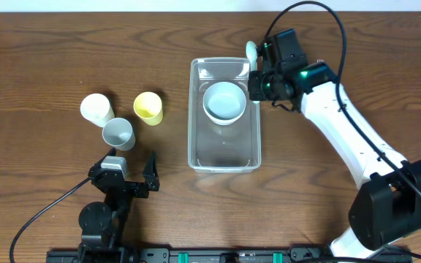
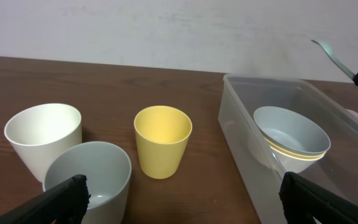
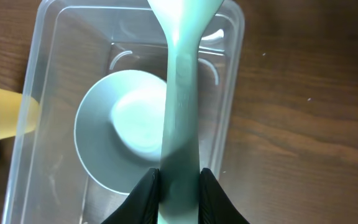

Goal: Pack container
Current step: 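Lower the spoon into the container beside the bowls and release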

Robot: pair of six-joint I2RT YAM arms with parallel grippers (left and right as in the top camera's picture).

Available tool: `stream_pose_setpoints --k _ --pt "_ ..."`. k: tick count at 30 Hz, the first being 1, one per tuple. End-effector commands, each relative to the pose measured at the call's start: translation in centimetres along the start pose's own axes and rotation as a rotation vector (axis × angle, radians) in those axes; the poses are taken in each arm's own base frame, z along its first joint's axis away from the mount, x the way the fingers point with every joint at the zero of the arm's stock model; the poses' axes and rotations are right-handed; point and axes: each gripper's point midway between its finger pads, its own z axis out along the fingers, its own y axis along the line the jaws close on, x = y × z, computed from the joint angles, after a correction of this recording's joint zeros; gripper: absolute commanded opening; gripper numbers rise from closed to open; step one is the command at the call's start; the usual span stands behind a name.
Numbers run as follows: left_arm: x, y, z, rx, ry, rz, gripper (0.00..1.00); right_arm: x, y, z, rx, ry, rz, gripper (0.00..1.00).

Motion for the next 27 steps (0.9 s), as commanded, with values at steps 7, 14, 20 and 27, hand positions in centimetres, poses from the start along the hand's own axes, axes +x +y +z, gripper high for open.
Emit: stream_pose_setpoints --k 7,14,20,27 --pt "1.4 0.4 0.2 -0.013 0.030 0.009 0.98 0.2 0.3 -0.2 0.031 -0.019 0.063 0.19" --pt "1.4 0.4 0.2 -0.013 0.030 0.009 0.98 0.3 0.3 -0.2 0.032 -0.015 0.062 0.30" --pt "1.4 0.4 0.2 -0.013 0.030 0.009 0.98 0.2 0.2 -0.2 0.034 -0.018 0.058 0.30" --pt "1.4 0.4 0.2 -0.013 0.030 0.009 0.98 -1.6 -3.0 -1.3 0.081 -0.059 0.109 0.32"
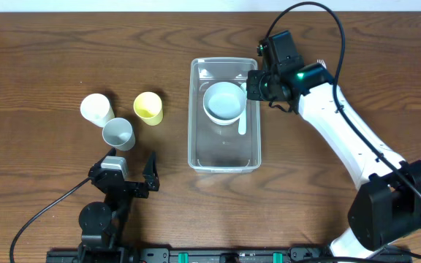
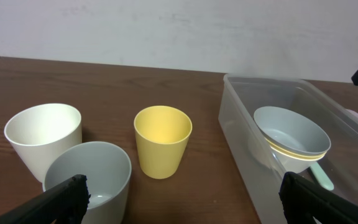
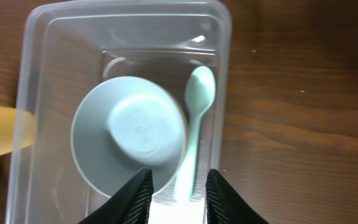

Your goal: Pack container

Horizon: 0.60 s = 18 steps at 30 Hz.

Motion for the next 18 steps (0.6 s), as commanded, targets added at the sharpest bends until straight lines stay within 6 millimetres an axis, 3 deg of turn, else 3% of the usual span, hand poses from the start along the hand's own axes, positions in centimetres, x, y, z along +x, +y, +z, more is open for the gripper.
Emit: stream_pose_setpoints --k 1,6,9,13,18 --pt "1.4 0.4 0.2 -0.013 0.030 0.009 0.98 -2.0 -3.5 -1.3 0.060 -0.050 0.056 0.32" --pt "1.4 0.4 0.2 -0.013 0.030 0.009 0.98 -3.2 -11.6 -2.1 0.227 -0.061 0.131 0.38" --pt "1.4 0.4 0.2 -0.013 0.030 0.009 0.98 -3.6 -15.3 -1.9 0.293 -0.051 0.109 0.41" --pt "1.4 0.4 0.2 -0.013 0.030 0.009 0.98 -3.3 -18.4 0.0 0.375 -0.006 0.039 0.43" --pt "1.4 0.4 0.2 -0.013 0.030 0.009 0.98 -2.5 -20.3 4.8 0.423 0.051 -0.019 0.45"
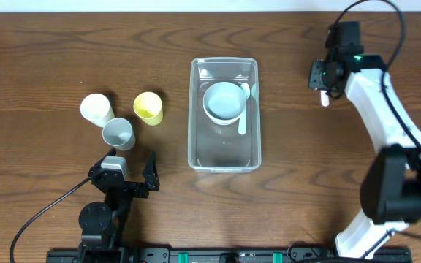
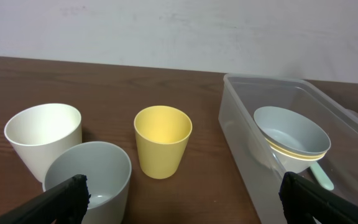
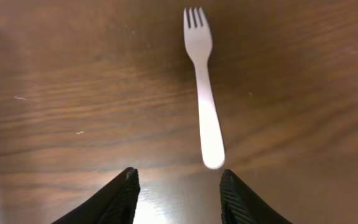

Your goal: Pack container

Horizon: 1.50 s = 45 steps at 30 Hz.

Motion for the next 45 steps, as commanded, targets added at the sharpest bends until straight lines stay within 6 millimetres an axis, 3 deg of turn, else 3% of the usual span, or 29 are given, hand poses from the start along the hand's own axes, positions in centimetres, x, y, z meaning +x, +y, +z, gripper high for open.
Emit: stream_pose_setpoints --k 1,6,9,18,24,40,45 --pt "1.4 0.4 0.2 -0.013 0.030 0.009 0.98 0.8 -0.3 3.8 0.057 0.037 -0.086 0.45" --pt "1.4 0.4 0.2 -0.013 0.030 0.009 0.98 1.1 0.0 7.5 0.066 0.035 -0.074 0.47" --pt "1.4 0.4 0.2 -0.013 0.030 0.009 0.98 1.1 -0.3 8.3 0.087 0.031 -0.068 0.47" --pt "1.4 0.4 0.2 -0.013 0.030 0.009 0.98 -0.3 -3.8 8.2 0.182 -0.007 -0.031 0.49" --pt "1.4 0.4 0.2 -0.013 0.030 0.009 0.98 0.8 -5.5 8.4 0.184 0.049 -0.003 0.49" --pt "1.4 0.4 0.2 -0.013 0.030 0.009 0.98 5.1 -3.8 8.1 0.076 0.226 -0.013 0.41" --pt "1.4 0.4 0.2 -0.013 0.030 0.009 0.98 5.9 -3.5 8.0 0.062 0.257 0.008 0.33"
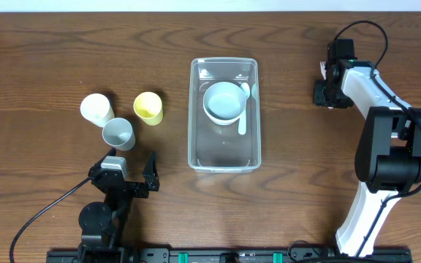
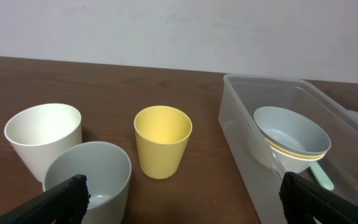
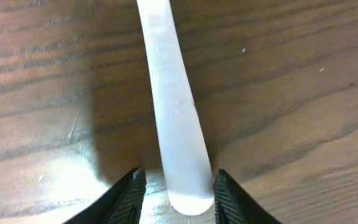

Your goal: Pack container

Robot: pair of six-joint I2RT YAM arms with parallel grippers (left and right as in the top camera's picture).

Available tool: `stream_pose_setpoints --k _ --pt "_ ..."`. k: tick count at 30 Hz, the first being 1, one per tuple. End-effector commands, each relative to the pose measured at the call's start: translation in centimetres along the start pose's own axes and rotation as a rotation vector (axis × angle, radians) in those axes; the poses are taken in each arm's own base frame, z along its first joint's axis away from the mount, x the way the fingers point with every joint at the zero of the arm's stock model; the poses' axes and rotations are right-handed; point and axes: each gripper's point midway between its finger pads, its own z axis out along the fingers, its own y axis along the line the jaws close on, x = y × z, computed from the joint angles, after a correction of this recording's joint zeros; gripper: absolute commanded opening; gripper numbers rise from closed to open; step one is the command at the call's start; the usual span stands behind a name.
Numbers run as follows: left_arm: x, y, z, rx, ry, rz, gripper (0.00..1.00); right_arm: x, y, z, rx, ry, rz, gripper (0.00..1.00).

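A clear plastic container [image 1: 224, 150] stands mid-table with a pale blue bowl [image 1: 224, 101] and a mint spoon [image 1: 243, 117] inside. On the wood at the far right lies a white fork [image 3: 171, 118]; only its handle shows in the right wrist view. My right gripper [image 3: 176, 194] is down at the table, open, its fingers [image 3: 127, 194] either side of the handle's end with small gaps. In the overhead view the right gripper [image 1: 326, 89] covers most of the fork. My left gripper [image 2: 185, 199] rests open near the front edge, holding nothing.
Three cups stand left of the container: white cup [image 1: 96, 109], grey cup [image 1: 118, 134], yellow cup [image 1: 148, 107]. The left wrist view shows the grey cup [image 2: 89, 180] nearest its fingers. The right arm's white links run along the right side of the table.
My right gripper was higher with the whole fork in its view; now it is low at the table with its open fingers straddling the handle's end. The left arm has not moved.
My right gripper was shut on the mint spoon over the container's far end. Then it was open and the spoon lay in the container beside the bowl. Then it was over the fork at the far right, and now it is down around the fork's handle.
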Motion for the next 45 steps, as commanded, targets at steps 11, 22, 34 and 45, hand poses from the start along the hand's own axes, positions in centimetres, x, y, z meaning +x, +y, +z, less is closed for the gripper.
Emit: stream_pose_setpoints --k 11,22,34,45 --pt "1.4 0.4 0.2 -0.013 0.030 0.009 0.98 0.8 0.9 0.3 -0.046 0.030 0.011 0.21" --pt "1.4 0.4 0.2 -0.013 0.030 0.009 0.98 0.1 1.1 -0.6 -0.061 0.024 0.011 0.16" --pt "1.4 0.4 0.2 -0.013 0.030 0.009 0.98 -3.1 5.4 -6.7 -0.238 -0.046 -0.044 0.16" --pt "1.4 0.4 0.2 -0.013 0.030 0.009 0.98 -1.8 14.9 -13.7 -0.472 -0.121 -0.224 0.17"
